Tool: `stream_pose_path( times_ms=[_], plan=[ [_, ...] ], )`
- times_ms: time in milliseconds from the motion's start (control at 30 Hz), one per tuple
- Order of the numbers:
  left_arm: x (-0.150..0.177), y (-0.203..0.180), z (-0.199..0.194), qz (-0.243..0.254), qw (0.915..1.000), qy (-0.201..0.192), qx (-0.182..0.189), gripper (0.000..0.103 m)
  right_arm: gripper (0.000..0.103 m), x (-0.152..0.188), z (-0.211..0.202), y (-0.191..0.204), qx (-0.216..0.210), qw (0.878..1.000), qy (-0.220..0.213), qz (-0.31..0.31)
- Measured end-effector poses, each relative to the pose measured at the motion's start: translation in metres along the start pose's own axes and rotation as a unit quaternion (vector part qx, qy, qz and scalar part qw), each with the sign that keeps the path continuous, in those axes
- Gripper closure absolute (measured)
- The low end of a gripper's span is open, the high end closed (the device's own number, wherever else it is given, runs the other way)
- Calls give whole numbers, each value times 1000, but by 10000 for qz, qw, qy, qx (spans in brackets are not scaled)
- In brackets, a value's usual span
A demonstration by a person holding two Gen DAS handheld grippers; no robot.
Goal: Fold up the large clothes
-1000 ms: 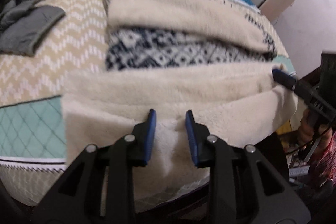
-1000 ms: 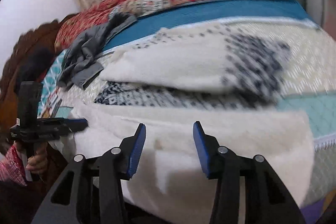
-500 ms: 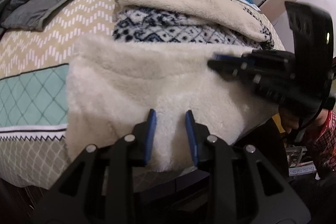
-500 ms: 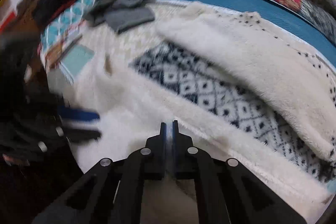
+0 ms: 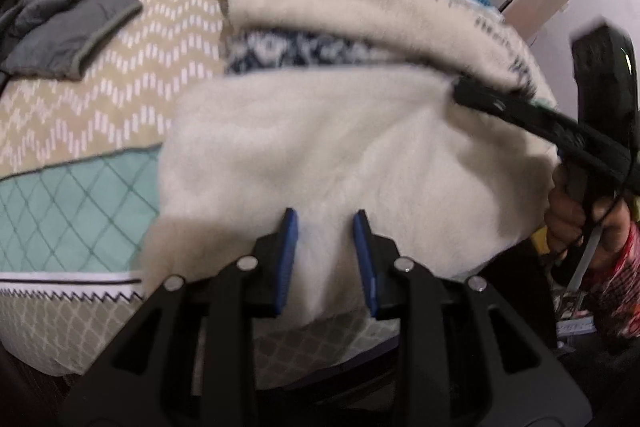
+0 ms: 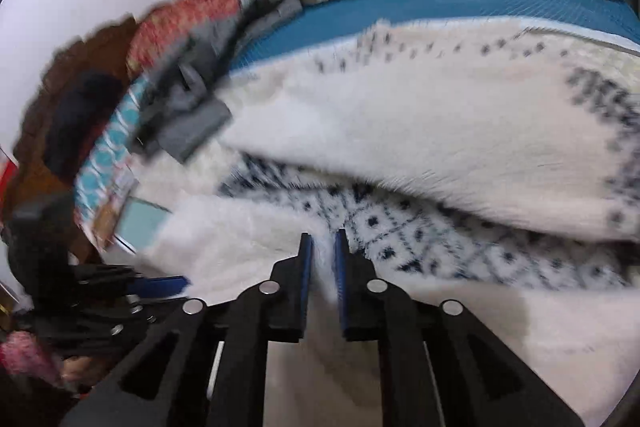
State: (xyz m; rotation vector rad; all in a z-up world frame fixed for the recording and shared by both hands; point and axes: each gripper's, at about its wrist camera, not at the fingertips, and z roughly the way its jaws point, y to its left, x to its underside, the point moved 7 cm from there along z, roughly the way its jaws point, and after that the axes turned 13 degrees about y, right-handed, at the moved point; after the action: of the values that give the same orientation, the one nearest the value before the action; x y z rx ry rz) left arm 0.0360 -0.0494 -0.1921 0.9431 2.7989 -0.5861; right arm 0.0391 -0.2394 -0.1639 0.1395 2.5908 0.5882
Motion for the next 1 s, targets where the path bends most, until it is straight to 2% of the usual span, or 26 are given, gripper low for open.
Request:
stream_pose_path(
  times_ms=[67,133,300,367,433,500,567,667,767,900,1000],
  plan=[
    [-7,-3,-14,29,9997,-233,68,75,31,8,-17,-5,36,9999,-137,17],
    [-16,-6,-18,71,9995,-299,49,75,32,20,-27,-10,188,9997,-121,-18],
    [-36,-7,11,182,9991,8,-374,75,32,46,-35,-46,599,9979,27,241],
    [-41,5,29,97,9979,234,-597,75,32,55,-46,-78,1116,9927,-97,438],
    [-43,11,38,14,9977,284,-619,75,32,63,-61,-116,1703,9825,-248,709],
    [-43,13,39,-50,9981,219,-576,75,32,74,-76,-159,1713,9744,-401,1400],
    [-41,11,38,52,9974,159,-705,75,32,80,-89,-173,1503,9709,-596,1766],
    [-36,9,33,180,9959,141,-876,75,34,79,-101,-160,1301,9739,-740,1709],
    [-36,3,21,290,9954,91,-905,75,38,71,-102,-128,1275,9827,-750,1117],
    [-45,-9,14,354,9963,23,-783,75,44,59,-78,-95,1388,9891,-348,343],
    [-46,-17,20,492,9947,81,-899,75,47,61,-48,-86,1640,9864,128,31]
  ],
)
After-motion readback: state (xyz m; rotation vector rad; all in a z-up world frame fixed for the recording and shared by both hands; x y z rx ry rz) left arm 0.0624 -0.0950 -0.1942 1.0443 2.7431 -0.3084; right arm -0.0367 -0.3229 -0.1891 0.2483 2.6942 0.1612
